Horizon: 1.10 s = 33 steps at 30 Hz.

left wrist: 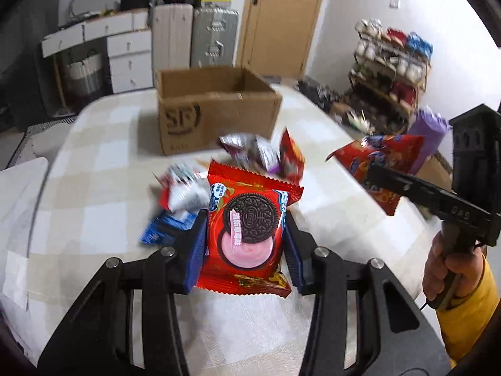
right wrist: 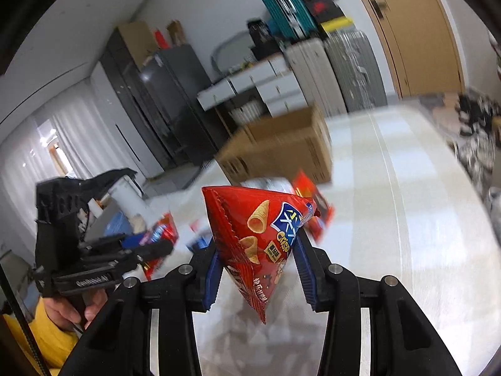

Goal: Organize snacks
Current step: 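Carry the Oreo pack in the left tool and triangular bag in the right tool into the box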

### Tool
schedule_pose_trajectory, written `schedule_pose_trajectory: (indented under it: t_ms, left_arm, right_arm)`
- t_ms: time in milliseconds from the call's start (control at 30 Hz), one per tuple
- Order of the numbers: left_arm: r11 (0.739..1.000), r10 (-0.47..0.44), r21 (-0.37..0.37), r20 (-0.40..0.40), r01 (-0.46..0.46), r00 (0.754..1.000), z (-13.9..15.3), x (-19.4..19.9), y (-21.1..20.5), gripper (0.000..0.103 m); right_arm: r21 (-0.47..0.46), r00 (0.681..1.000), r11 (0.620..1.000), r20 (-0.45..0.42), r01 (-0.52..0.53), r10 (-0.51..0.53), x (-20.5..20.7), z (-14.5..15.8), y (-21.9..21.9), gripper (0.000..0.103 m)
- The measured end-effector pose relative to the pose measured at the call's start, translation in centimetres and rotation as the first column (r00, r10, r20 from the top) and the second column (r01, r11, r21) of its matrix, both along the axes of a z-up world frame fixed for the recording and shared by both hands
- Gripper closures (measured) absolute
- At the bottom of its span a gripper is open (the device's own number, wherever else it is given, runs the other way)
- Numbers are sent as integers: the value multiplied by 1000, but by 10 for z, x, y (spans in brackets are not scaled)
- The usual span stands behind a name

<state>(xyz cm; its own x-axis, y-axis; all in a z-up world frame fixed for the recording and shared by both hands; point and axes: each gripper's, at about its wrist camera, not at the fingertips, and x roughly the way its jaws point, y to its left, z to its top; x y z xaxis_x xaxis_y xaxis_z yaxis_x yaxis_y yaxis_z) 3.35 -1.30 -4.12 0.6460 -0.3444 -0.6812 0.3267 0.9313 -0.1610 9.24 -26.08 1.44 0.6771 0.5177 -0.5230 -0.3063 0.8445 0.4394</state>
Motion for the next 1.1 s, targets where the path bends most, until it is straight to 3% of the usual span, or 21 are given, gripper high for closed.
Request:
schedule_pose_trajectory:
  t_ms: [167,400,667,1100]
  left_arm:
    - [998,55,-41,82,-52,995,43,-16,15,62]
    - [990,115,-97,175,-99,978,94,-34,41,62]
    - [984,142,-139,205,-115,968,128,-51,77,61]
    - [981,126,-168,184,-95,975,138,-43,79,62]
  right_arm:
    - [-27,995,999,97,-34,36,5,54,21,60]
    - [-70,983,993,154,-94,104,9,92,54,60]
    - [-123,974,984,172,-130,151,-1,91,83,60]
    - [-82,983,993,155,-90,102,20,81,76,60]
